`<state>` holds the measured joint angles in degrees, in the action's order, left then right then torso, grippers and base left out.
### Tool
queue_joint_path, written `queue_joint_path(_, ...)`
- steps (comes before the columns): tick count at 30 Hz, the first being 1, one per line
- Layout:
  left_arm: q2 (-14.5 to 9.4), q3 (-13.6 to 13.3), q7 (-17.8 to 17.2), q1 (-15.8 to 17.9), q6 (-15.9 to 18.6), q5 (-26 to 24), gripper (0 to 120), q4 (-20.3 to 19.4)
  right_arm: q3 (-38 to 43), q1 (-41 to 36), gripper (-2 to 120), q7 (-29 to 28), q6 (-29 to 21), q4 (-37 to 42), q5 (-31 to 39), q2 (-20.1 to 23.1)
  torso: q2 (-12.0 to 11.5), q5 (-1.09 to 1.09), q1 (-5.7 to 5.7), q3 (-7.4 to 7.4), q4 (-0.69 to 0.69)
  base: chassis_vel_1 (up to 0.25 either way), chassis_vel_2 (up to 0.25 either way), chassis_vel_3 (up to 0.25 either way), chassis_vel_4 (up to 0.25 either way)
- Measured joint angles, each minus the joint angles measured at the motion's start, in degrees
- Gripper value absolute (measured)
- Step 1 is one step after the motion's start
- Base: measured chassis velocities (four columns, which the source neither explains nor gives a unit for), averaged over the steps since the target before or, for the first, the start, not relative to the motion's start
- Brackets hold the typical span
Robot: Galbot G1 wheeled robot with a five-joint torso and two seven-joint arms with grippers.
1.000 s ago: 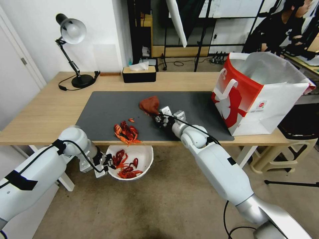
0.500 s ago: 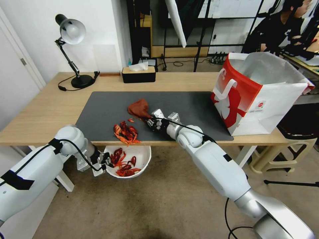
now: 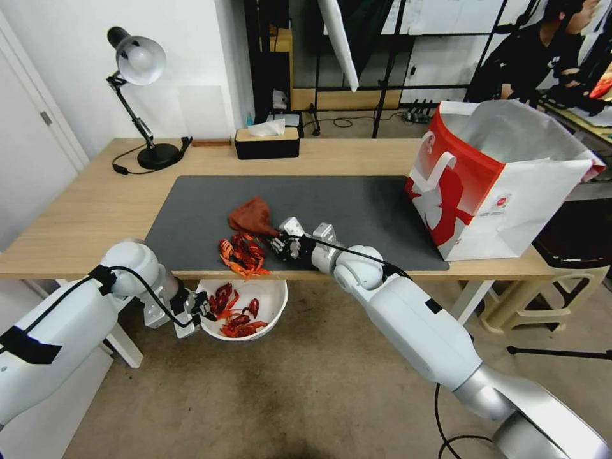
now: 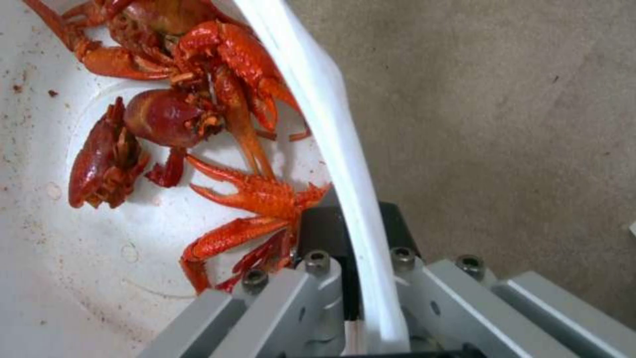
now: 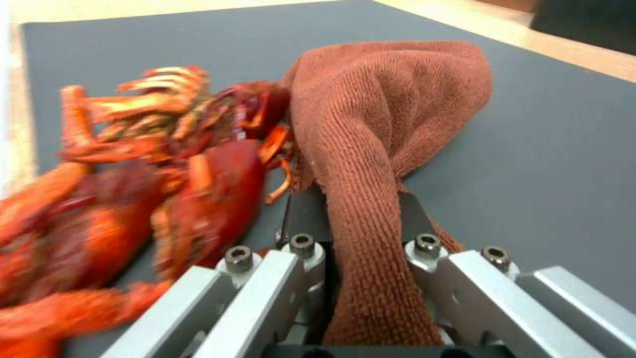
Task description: Sweep shrimp from table into container with towel, then put container into takeout bag.
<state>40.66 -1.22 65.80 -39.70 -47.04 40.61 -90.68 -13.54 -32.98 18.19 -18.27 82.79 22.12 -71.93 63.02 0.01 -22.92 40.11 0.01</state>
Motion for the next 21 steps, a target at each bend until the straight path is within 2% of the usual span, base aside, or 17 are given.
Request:
queue_joint_path(10,0.1,-0.3,-0.2,0.7,0.0,0.0,0,0.7,-0.8,-2.0,7,1.2,0.1,4.3,0.8,2.8,0.0,-0.01,-0.01,0.0,-0.01,0.0,0.0,0.0,0.0)
queue_joint_path(21,-0.5,0.0,-0.6,0.8,-0.1,0.0,0,0.8,-0.7,-4.2,7,2.6,1.2,6.6,0.6,4.0,0.0,-0.01,0.0,-0.01,-0.02,0.0,0.0,0.0,0.0)
